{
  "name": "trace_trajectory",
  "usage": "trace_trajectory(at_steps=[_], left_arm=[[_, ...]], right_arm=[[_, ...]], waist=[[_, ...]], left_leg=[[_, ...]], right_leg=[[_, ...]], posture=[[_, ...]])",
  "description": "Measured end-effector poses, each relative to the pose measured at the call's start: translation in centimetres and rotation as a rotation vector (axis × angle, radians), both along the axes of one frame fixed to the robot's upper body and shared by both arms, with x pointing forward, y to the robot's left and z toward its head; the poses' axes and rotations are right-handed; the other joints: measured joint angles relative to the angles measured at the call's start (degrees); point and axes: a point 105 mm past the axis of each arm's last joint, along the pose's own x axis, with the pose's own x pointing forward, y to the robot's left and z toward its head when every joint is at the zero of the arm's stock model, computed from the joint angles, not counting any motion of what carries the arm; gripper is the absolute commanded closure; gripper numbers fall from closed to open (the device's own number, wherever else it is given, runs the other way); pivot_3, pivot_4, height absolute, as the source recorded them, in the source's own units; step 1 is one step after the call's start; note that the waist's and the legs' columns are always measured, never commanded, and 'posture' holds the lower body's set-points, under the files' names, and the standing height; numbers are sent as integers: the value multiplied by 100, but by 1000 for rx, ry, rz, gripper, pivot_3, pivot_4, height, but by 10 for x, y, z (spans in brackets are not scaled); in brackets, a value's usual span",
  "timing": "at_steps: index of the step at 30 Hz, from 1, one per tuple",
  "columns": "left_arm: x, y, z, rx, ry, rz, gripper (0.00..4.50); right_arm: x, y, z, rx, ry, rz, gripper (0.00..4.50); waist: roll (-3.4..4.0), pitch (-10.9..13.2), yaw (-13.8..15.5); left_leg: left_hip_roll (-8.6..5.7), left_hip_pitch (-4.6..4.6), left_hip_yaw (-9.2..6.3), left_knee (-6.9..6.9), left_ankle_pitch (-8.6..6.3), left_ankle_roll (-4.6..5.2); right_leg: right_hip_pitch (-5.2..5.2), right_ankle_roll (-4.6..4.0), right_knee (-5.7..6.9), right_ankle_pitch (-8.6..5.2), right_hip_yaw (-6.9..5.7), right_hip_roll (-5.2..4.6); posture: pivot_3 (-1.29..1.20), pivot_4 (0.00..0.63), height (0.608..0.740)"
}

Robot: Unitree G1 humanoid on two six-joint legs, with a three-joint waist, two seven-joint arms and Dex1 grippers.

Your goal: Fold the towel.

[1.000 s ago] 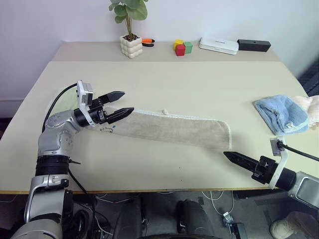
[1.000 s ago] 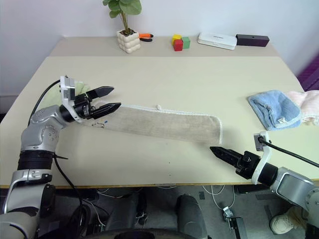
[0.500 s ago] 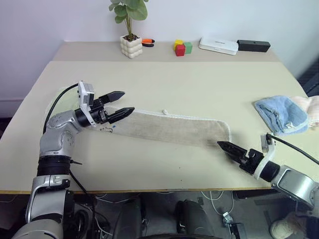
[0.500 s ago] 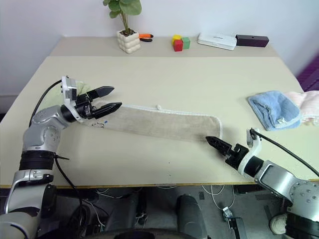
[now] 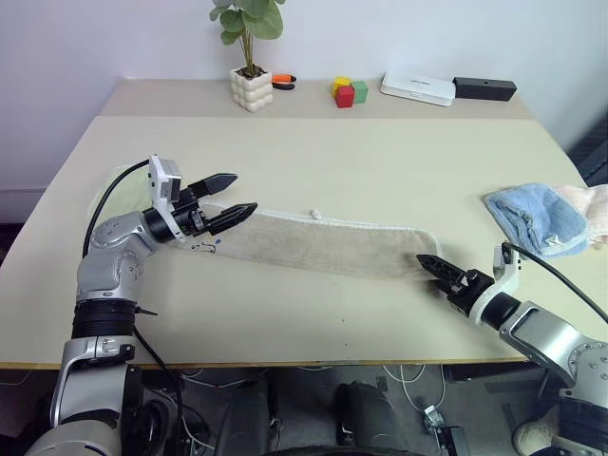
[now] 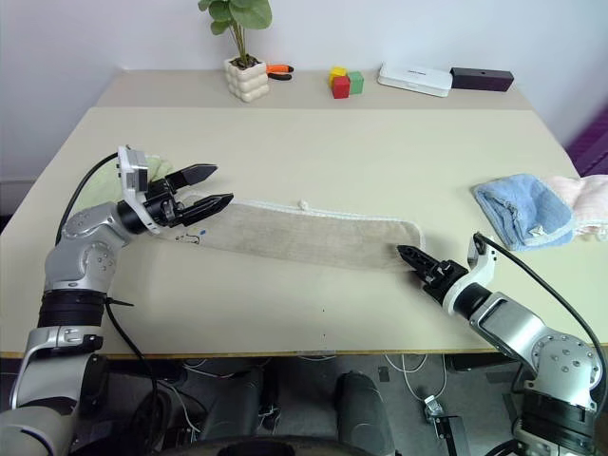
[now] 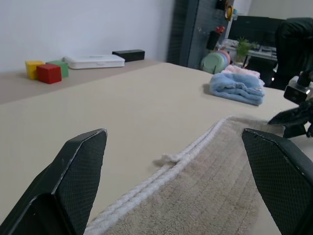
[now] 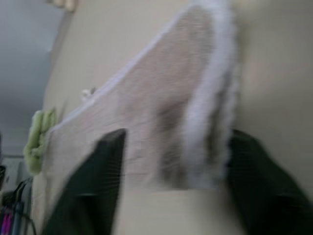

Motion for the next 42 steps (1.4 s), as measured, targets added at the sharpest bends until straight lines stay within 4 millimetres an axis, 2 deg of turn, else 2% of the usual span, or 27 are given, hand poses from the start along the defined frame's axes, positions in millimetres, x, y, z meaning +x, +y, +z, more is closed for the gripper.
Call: trace_trajectory(at_steps=[3,8,11,14,21,28,33,36,42], left_arm=[[0,0,0,-1,-1,5,0],[1,-1,1,-3,-10,7,0],[1,-1,0,-5,-12,7,0],[1,-2,0,-6,-13,8,0],[1,-4,0,-15,-12,6,0],[2,-4,-1,-11,-12,10,0],[2,-4,-1,-7,-14,12,0],[2,-4,-1,-2,-17,14,0],[2,-4,-1,0,-27,20,0]], right_arm=[[2,3,1,-4,-3,5,4451],[7,-2,4,-30,-11,-18,4451],[14,-20,6,-129,2,-40,4451],[21,-38,15,-232,-14,-56,4451],[38,-59,40,-366,-98,-34,4451],[45,-50,40,-516,-123,42,4451],[46,-42,54,-852,-166,201,4451],[50,-25,58,-926,-202,277,4451],[55,14,85,-1104,-320,416,4451]], waist=[[-3,-2,-8],[-6,-4,6],[-4,-2,13],[-3,-2,1],[1,1,6],[1,1,1],[4,3,-2],[5,4,-3],[5,4,-4]], left_leg=[[1,1,-1,-1,0,0],[0,0,1,0,0,0],[-2,-2,3,1,-1,2],[-1,-3,3,-2,-1,2],[-1,-4,7,-4,-1,2],[-1,-6,7,-3,-1,2],[0,-9,7,-3,-1,2],[0,-11,9,-3,-1,2],[1,-19,8,-3,-1,2]], right_leg=[[1,0,0,0,0,1],[2,0,-2,0,0,0],[0,-1,-2,-1,1,-3],[-4,0,-2,0,1,-1],[-7,1,-2,0,1,0],[-9,2,-1,0,2,0],[-17,1,0,0,2,-1],[-22,1,1,0,3,-1],[-30,0,1,0,2,-1]], posture=[[0,150,735],[0,150,735],[0,150,735],[0,150,735],[0,150,735],[0,150,735],[0,150,735],[0,150,735],[0,150,735]])
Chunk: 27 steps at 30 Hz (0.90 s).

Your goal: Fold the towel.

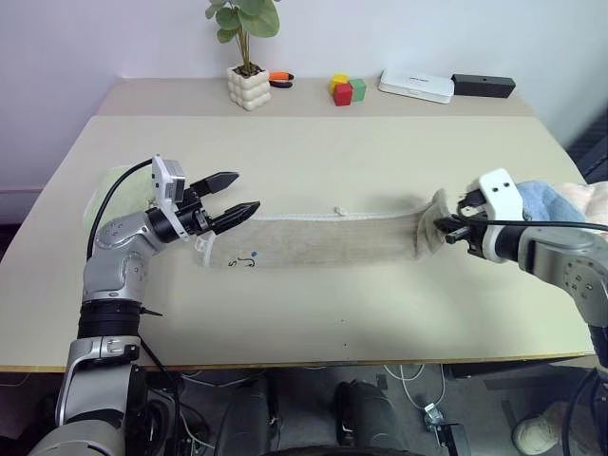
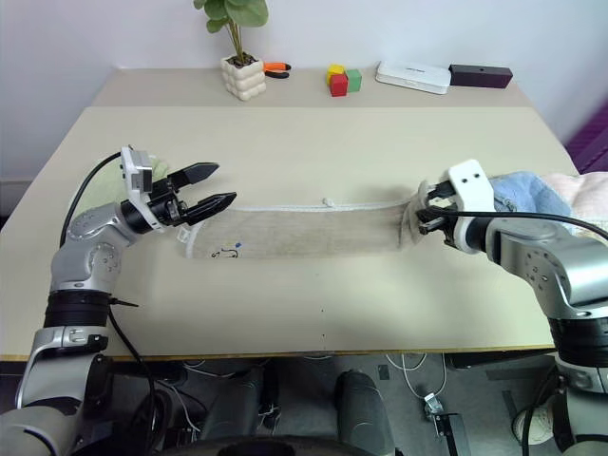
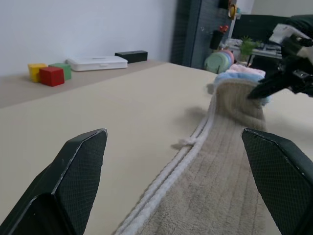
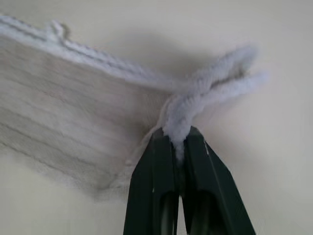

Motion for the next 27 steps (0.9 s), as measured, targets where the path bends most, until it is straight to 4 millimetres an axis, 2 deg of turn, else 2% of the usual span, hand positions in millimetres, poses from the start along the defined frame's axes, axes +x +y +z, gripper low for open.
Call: trace_trajectory(at_steps=[6,14,25,27], left_arm=[[0,0,-1,-5,3,7,0],[-3,1,-6,1,11,12,0],[-6,0,-6,6,4,17,0],[-6,0,-7,5,7,21,0]], right_arm=[[-5,55,-16,28,63,141,4451],[-6,111,-25,85,82,252,4451],[-12,132,-35,99,121,301,4451],[-13,135,-35,108,126,315,3835]], waist=[[-2,0,7],[-2,0,-2],[-2,0,-28],[-2,0,-27]], left_leg=[[0,-6,-1,1,0,0],[0,-9,4,2,0,0],[0,-10,12,2,0,0],[0,-10,12,2,0,0]], right_leg=[[-2,0,1,1,-1,0],[-5,1,5,1,-2,0],[-5,1,6,1,-4,0],[-6,1,6,1,-5,0]], posture=[[0,150,735],[0,150,735],[0,150,735],[0,150,735]])
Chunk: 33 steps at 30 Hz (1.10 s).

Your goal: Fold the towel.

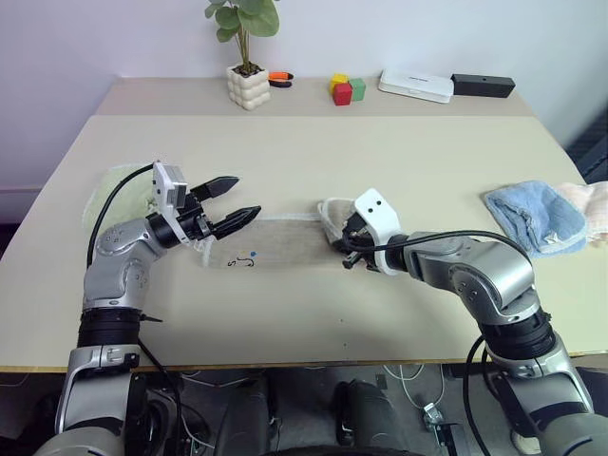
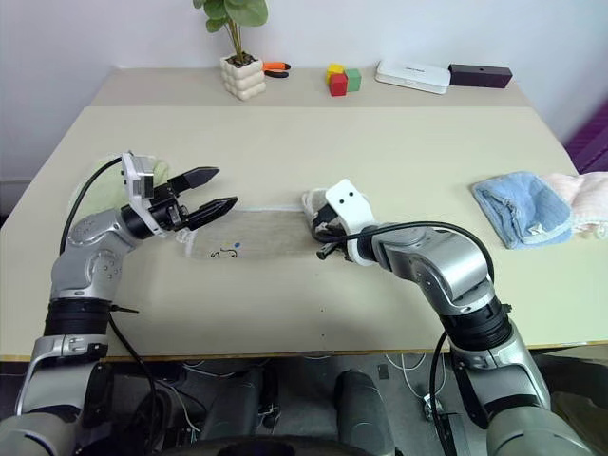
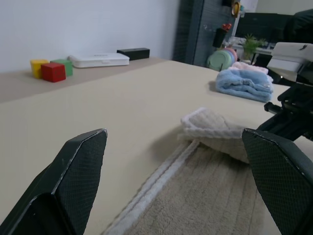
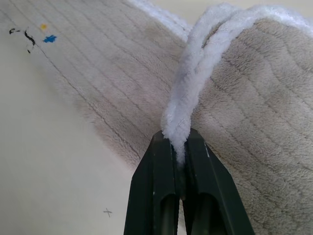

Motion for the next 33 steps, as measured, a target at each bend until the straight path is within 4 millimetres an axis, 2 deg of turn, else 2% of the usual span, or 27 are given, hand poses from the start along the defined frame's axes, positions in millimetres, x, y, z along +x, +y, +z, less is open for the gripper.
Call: trace_trajectory(at_steps=[3,4,8,12,14,16,19,21,24,26,28,30,33], left_arm=[[0,0,1,1,-5,1,0],[0,0,1,1,-5,2,0],[0,0,1,1,-4,2,0],[0,-1,1,-1,-4,3,0],[1,-2,1,-5,0,4,0],[2,-6,1,-26,9,3,0],[2,-17,2,-38,4,-17,0],[3,-25,3,-43,-2,-31,0],[3,-26,2,-42,0,-32,0],[3,-26,2,-42,0,-32,0],[2,-26,2,-41,0,-33,0],[2,-25,3,-37,0,-31,0],[2,-23,3,-30,1,-27,0]], right_arm=[[-4,8,-1,19,15,34,2609],[-5,9,-1,21,19,44,1987],[-7,13,0,33,21,68,35],[-7,13,6,61,4,83,35],[-3,9,21,137,-33,71,35],[5,2,45,234,-105,35,35],[17,-8,72,339,-197,-24,886],[28,-17,76,385,-228,-89,1899],[38,-30,58,366,-244,-181,3526],[41,-27,38,411,-201,-218,4454],[41,-19,24,401,-198,-211,4454],[43,-14,7,314,-256,-204,4454],[43,-15,-35,190,-256,-213,4454]], waist=[[0,0,-1],[0,0,0],[0,0,0],[0,0,2],[0,0,8],[0,0,19],[0,0,18],[0,0,16],[0,0,-2],[0,0,-20],[2,1,-78],[2,1,-96],[2,1,-92]], left_leg=[[0,0,0,0,0,0],[0,0,0,0,0,0],[0,0,0,0,0,0],[0,0,0,0,0,0],[0,-1,0,0,0,0],[-1,0,2,0,0,0],[-1,0,3,0,0,0],[-1,1,5,0,0,-1],[-1,1,6,-3,1,-1],[0,2,6,-6,1,-2],[0,1,6,-7,2,-3],[-1,2,6,-7,2,-3],[-1,1,6,-7,2,-4]], right_leg=[[0,0,0,0,0,0],[0,0,0,0,0,0],[0,0,0,0,0,0],[0,0,0,0,0,0],[0,0,0,0,0,0],[1,1,0,1,0,0],[1,1,0,1,0,0],[1,1,0,1,0,1],[1,2,0,0,0,1],[0,2,1,0,0,2],[-1,2,1,0,0,3],[0,3,0,0,0,3],[1,3,0,-1,0,2]], posture=[[0,150,735],[0,150,735],[0,150,735],[0,150,735],[0,150,735],[0,150,735],[0,150,735],[0,150,735],[0,150,735],[0,150,735],[0,150,735],[0,150,735],[0,150,735]])
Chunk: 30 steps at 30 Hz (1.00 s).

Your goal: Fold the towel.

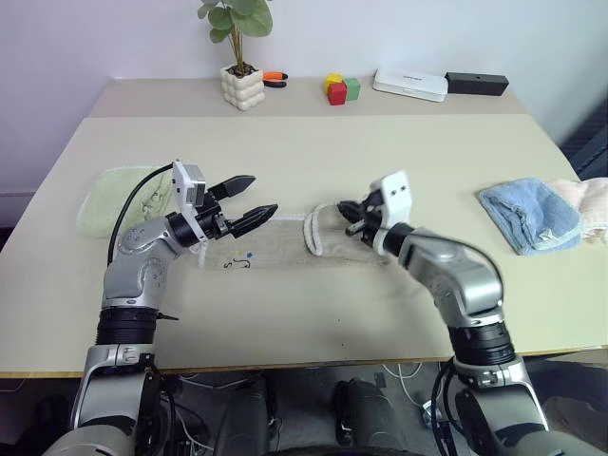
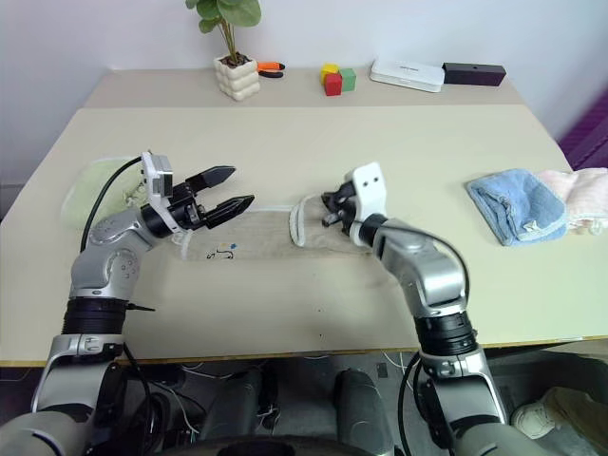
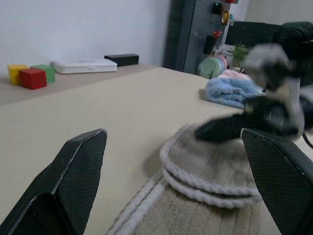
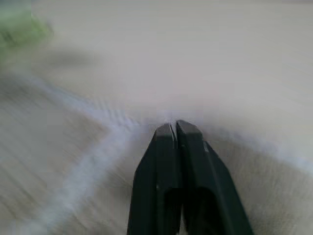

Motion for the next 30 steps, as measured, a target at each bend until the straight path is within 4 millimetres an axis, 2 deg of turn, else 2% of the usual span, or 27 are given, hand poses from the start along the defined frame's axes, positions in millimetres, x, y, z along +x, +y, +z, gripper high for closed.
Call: trace_trajectory(at_steps=[1,5,7,9,15,21,26,30], left_arm=[[0,1,0,3,1,2,0],[-3,2,0,14,4,0,0],[-4,2,0,20,6,0,0],[-6,4,-3,27,19,2,0],[-18,7,-4,-18,94,-16,0],[-46,14,-19,-105,293,1,0],[-59,28,-4,-371,447,91,0],[-69,31,-21,-486,614,170,0]], right_arm=[[-2,-1,-11,-15,8,-7,4454],[-1,3,-14,-6,-26,2,4454],[-2,3,-14,9,-29,11,3942],[-3,4,-14,23,-35,24,3179],[-7,13,-6,81,-51,93,166],[-11,12,14,149,-99,140,72],[-22,18,30,160,-126,253,72],[-20,5,48,139,-155,272,72]], waist=[[0,0,-3],[-2,-2,-25],[-3,-2,-23],[-2,-3,-26],[0,-1,-30],[2,1,-25],[1,2,-8],[1,2,-6]], left_leg=[[0,0,1,0,0,0],[2,22,1,-1,1,-2],[2,24,0,-1,1,-2],[2,25,0,-2,0,-2],[4,23,-7,-2,0,-1],[4,21,-18,-6,1,-3],[3,23,-27,-4,1,-3],[0,25,-27,-3,1,-3]], right_leg=[[0,0,0,0,0,0],[18,0,1,0,1,0],[21,-1,0,0,1,0],[23,-1,0,0,2,0],[19,-1,0,0,4,-1],[14,-1,2,-1,4,-1],[21,-1,2,0,5,-7],[22,-2,3,-1,4,-6]], posture=[[0,150,735],[0,150,735],[0,150,735],[0,150,735],[0,150,735],[0,150,735],[0,150,735],[0,150,735]])
